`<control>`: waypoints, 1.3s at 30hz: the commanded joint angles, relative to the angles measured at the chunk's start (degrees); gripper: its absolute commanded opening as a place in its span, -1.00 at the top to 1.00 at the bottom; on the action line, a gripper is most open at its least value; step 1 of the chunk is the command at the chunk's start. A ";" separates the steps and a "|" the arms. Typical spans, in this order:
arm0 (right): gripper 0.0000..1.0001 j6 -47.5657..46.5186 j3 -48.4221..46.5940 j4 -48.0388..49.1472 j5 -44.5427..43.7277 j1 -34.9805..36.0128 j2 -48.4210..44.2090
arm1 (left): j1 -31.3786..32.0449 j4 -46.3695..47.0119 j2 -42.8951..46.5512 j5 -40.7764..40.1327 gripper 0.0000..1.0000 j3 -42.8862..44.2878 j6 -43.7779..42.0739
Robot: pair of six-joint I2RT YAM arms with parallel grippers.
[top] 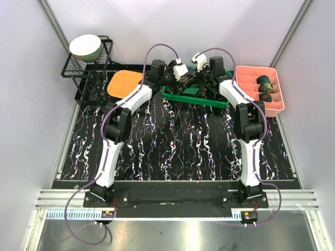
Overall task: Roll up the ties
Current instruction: Pick up the tie from the bin.
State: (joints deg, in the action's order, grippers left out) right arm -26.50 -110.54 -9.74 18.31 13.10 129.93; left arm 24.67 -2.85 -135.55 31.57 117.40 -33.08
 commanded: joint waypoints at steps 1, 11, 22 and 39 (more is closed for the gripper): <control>1.00 1.02 -1.61 -0.63 4.98 -0.10 -4.16 | 0.65 4.08 -2.09 -1.33 -0.98 3.88 1.96; 1.00 -0.48 -1.26 -3.88 10.87 -0.18 -4.77 | 1.09 3.73 -6.04 -2.83 -0.57 8.72 1.71; 1.00 -1.71 -1.43 -6.26 15.27 -0.10 -4.95 | 1.35 5.84 -7.98 -4.50 0.12 9.68 -0.23; -0.92 1.10 -1.16 -1.86 2.18 -2.37 -2.84 | 1.35 11.55 -3.07 -11.80 1.00 7.66 0.21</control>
State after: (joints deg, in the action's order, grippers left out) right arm -27.59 -110.52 -14.96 25.93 12.78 129.60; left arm 26.09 2.79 -143.48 23.00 124.14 -33.10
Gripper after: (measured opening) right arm 0.816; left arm 0.046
